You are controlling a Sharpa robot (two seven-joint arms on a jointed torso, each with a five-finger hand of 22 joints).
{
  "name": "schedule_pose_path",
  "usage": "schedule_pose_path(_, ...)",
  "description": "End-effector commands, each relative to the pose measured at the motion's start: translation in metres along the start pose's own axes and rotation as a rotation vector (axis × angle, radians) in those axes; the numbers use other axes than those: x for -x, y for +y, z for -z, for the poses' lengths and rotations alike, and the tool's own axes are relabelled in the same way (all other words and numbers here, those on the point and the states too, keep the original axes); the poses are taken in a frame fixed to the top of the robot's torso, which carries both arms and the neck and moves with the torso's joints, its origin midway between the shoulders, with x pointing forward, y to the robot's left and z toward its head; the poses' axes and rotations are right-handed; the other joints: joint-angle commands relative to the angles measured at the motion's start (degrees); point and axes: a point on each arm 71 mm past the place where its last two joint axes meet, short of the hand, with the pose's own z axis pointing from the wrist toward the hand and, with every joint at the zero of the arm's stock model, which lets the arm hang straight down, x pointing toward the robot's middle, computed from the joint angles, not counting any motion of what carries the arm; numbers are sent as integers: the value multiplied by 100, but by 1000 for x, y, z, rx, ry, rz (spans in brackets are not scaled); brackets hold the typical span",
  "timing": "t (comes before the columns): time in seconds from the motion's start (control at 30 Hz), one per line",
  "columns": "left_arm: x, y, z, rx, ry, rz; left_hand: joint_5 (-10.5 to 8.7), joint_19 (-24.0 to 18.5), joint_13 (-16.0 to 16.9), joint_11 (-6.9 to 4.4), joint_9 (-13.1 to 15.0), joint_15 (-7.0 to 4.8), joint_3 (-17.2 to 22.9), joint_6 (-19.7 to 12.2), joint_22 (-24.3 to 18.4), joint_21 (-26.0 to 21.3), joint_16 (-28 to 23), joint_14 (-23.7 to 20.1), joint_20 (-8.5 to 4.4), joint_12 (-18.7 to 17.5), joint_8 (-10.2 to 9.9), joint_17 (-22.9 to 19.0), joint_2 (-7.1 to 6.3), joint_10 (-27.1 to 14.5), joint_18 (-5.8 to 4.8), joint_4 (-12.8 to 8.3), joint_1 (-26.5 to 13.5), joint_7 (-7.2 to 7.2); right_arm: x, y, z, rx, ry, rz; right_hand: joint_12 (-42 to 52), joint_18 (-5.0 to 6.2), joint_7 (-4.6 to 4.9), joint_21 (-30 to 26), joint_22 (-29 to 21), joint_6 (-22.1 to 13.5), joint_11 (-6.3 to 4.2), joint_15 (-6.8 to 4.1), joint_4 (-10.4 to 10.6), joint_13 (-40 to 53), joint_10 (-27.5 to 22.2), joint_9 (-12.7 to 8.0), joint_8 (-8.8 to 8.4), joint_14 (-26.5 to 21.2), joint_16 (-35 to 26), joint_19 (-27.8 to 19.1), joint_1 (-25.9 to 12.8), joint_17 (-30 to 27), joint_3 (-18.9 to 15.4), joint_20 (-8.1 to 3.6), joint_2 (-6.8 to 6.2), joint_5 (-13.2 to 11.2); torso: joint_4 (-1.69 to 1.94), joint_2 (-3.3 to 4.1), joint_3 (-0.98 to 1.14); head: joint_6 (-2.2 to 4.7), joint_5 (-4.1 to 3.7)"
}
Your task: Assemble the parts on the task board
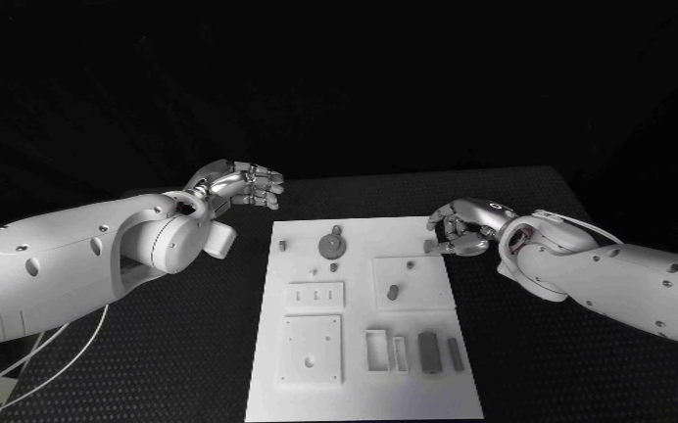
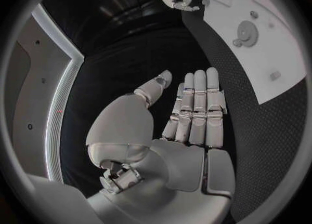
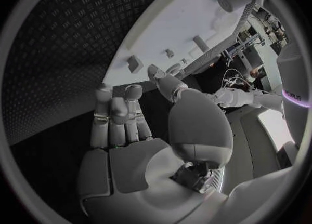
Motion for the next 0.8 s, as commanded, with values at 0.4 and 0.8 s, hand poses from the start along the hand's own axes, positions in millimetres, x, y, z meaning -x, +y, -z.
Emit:
schedule_pose_path(0.4,-5,-2,0,-18,28,-1,-16,15,9,11,-8,9,-17,25,9,-27,-47,45,-37,-21,16,15,14,27,96,22,-42,-3,-14,1,-6,-5,1,26,62,74,31,-27,94,38,-7,-5,76,17,-48,0,6,-35,15,-25,3,12,10,5,-50,19,26,-11,-11,-74,2)
schedule_pose_path(0.8,-5,-2,0,-17,29,-1,-15,15,10,11,-8,9,-17,25,11,-29,-52,47,-37,-23,16,21,19,28,96,22,-42,-3,-17,-1,-7,-18,1,40,109,74,-62,0,101,334,-93,-81,92,13,-10,79,192,-4,44,-5,68,15,-2,-16,82,19,24,-9,-22,-92,8)
